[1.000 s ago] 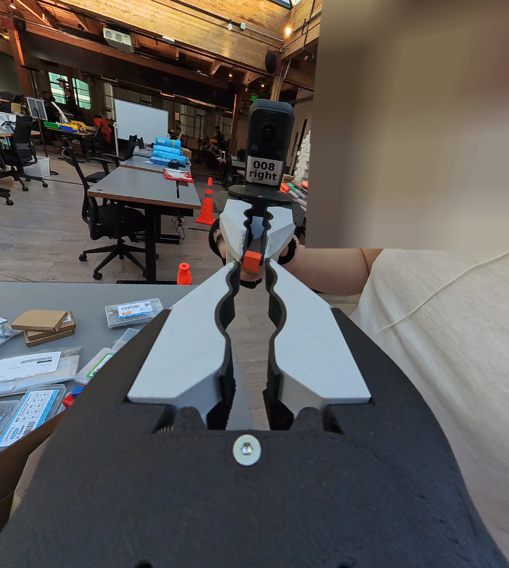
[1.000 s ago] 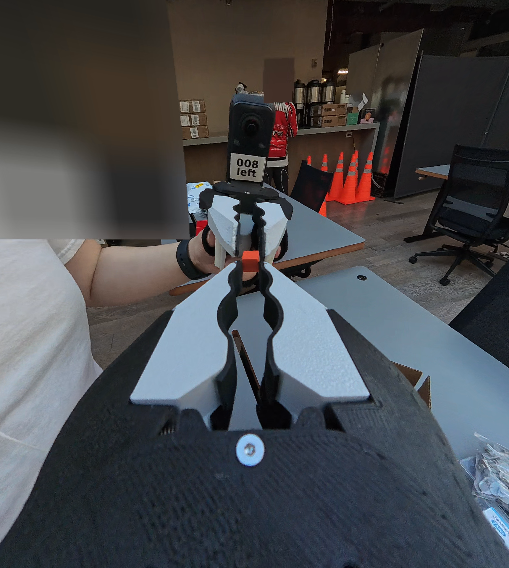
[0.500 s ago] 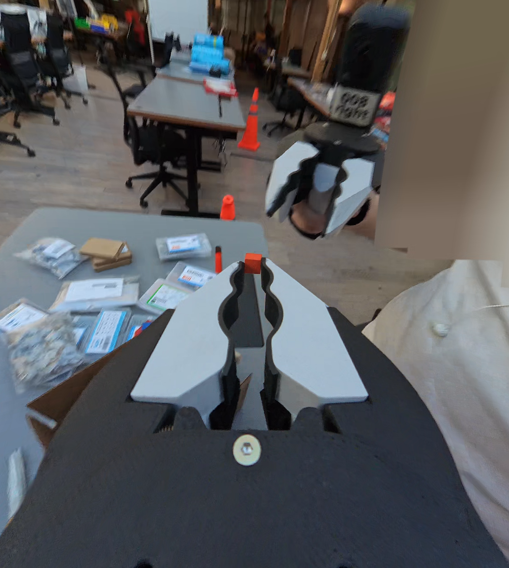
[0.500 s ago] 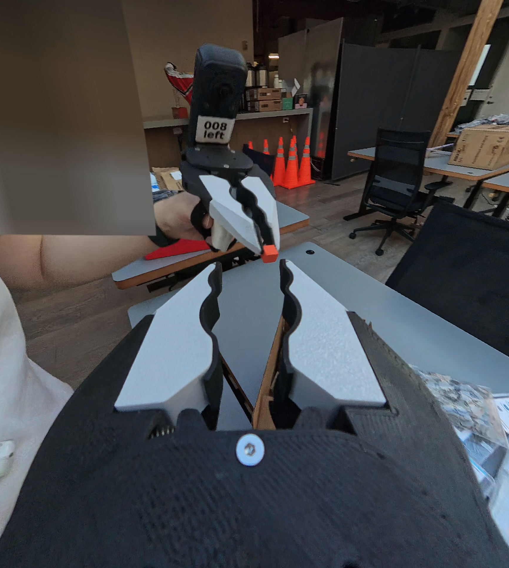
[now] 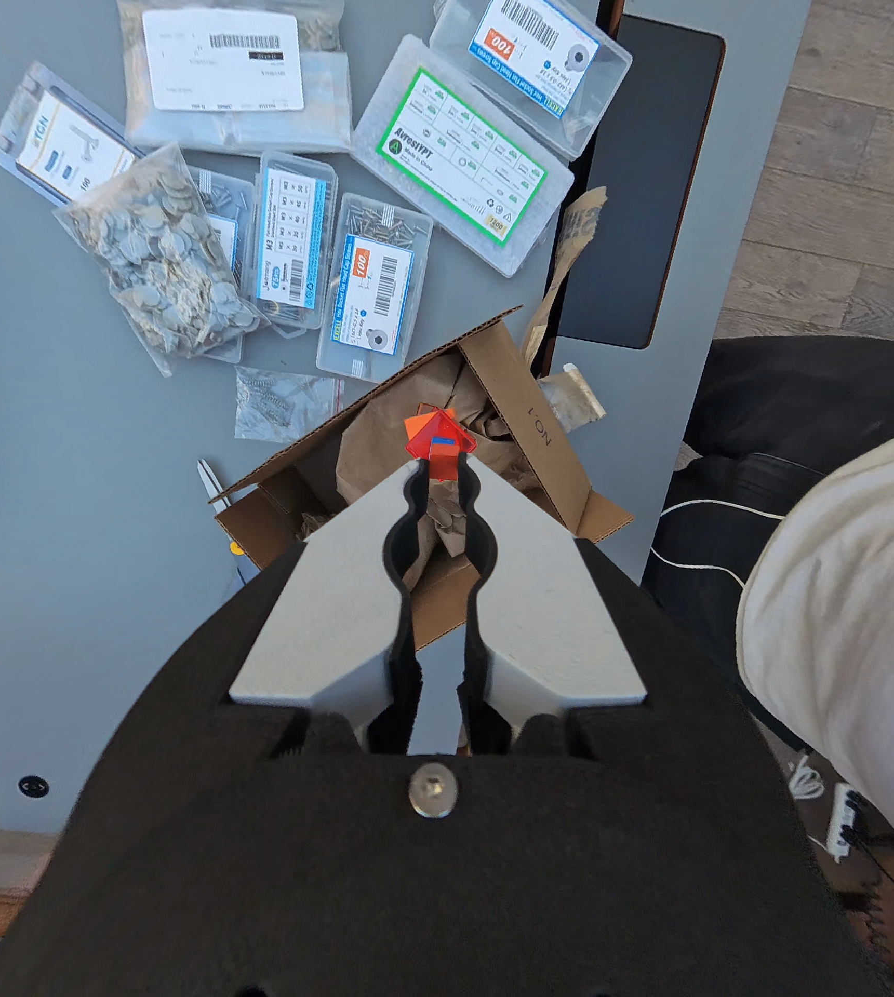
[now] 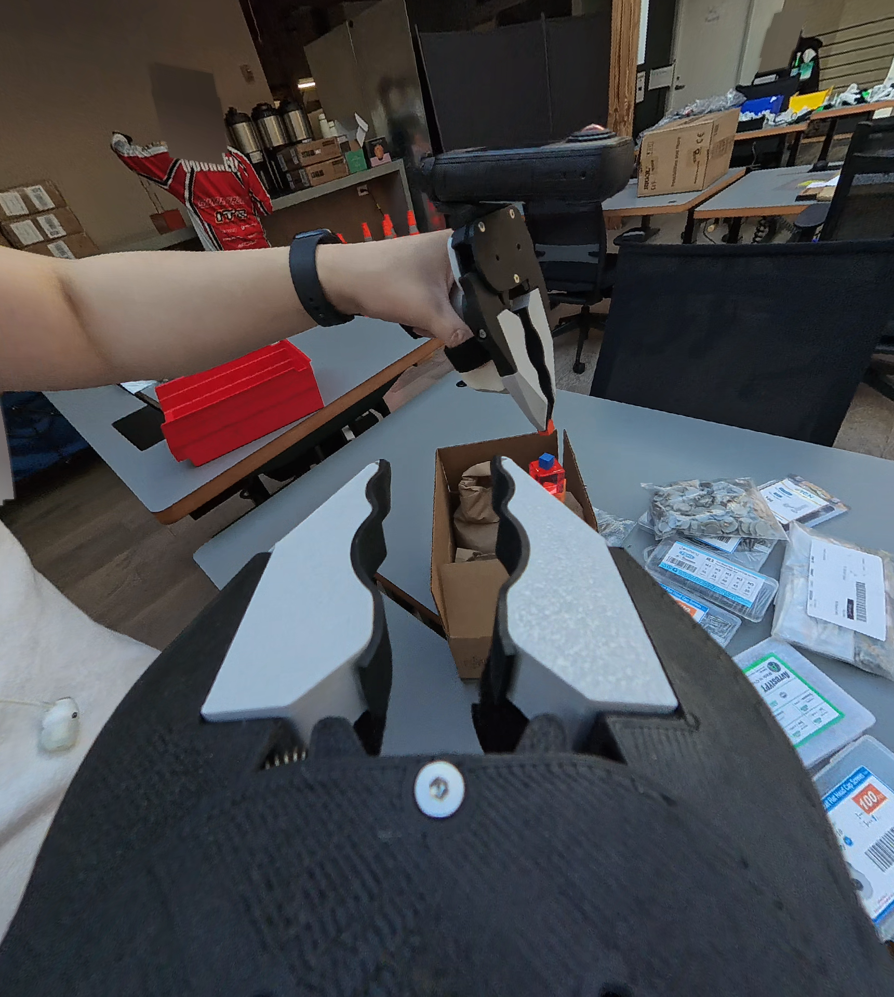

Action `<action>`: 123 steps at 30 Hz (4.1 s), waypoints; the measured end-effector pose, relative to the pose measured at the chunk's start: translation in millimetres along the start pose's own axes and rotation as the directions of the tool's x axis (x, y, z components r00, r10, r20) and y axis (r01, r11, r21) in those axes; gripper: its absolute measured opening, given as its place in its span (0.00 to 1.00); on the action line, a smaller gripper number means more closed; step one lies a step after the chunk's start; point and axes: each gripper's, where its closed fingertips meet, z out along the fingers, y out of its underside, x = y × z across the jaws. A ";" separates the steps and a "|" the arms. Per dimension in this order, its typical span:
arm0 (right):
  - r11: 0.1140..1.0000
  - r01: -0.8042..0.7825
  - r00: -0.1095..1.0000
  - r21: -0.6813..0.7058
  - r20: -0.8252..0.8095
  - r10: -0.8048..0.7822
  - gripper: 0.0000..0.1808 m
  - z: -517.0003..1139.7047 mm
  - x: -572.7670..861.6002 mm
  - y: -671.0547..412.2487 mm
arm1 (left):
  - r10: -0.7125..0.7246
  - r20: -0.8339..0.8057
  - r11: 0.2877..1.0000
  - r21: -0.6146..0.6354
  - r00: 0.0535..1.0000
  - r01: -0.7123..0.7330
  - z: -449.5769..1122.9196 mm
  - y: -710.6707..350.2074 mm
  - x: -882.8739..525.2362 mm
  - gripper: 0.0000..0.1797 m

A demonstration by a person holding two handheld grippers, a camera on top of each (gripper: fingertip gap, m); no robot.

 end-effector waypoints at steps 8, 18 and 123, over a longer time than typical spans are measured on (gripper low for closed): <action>0.998 -0.045 0.997 -0.052 -0.066 0.042 0.18 -5.2 -15.4 2.6 | -0.037 -0.023 0.997 -0.074 0.999 0.035 11.4 5.5 2.0 0.05; 0.947 -0.245 0.894 0.209 -0.328 0.304 0.17 -3.5 -39.6 15.9 | -0.022 -0.005 0.995 -0.102 1.000 0.022 16.8 7.2 -0.3 0.05; 0.956 0.230 0.970 -0.181 -0.039 -0.241 0.29 119.4 -289.4 187.8 | -0.919 0.359 0.393 0.820 0.161 0.416 -217.0 629.4 214.7 0.33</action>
